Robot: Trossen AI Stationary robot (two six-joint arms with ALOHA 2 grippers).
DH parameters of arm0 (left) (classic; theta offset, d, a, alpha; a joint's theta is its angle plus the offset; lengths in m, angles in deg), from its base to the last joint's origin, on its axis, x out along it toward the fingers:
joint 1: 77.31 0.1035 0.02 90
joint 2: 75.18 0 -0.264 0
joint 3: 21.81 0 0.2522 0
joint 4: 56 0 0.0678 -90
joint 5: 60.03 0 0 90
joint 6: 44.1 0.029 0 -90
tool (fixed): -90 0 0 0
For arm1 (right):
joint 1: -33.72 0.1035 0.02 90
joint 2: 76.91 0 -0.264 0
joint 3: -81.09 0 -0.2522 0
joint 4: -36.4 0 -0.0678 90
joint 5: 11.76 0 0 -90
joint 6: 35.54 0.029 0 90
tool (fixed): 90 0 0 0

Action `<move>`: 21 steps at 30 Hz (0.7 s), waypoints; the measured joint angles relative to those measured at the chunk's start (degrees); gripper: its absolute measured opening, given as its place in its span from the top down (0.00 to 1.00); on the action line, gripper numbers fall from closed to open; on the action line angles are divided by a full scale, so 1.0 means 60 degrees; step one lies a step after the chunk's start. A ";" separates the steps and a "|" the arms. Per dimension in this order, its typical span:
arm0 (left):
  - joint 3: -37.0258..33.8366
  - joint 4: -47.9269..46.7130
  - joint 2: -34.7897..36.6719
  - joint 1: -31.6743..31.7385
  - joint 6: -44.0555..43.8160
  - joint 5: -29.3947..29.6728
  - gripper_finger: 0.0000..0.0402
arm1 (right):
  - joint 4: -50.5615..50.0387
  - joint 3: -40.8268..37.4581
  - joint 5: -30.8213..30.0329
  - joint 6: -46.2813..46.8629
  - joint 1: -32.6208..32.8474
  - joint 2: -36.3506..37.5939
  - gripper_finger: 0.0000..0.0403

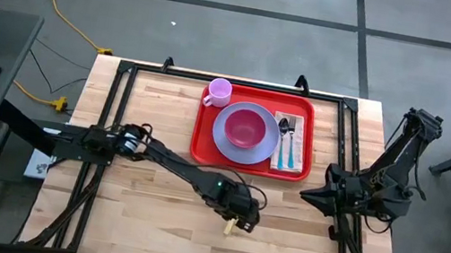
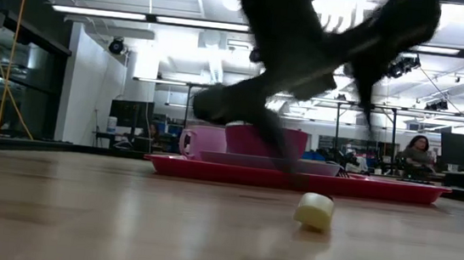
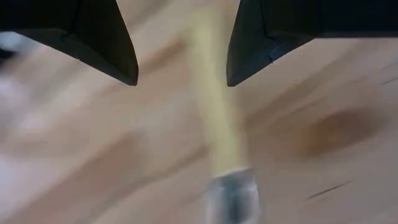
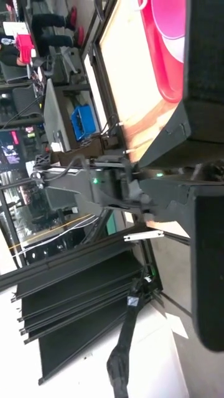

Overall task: Set up tray
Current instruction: Put the knife to the right of the blue fork on the white napkin on the serving tray

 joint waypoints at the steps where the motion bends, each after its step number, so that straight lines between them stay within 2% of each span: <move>1: -0.0039 -0.0331 -0.0013 0.0000 -0.0023 -0.0062 0.31 | -0.0021 0.0000 0.0000 0.0005 0.0000 0.0000 0.96; 21: 0.0023 -0.0505 -0.0528 0.0004 -0.0022 -0.0347 0.31 | -0.0380 0.0004 -0.0321 0.0035 0.0000 0.0004 0.96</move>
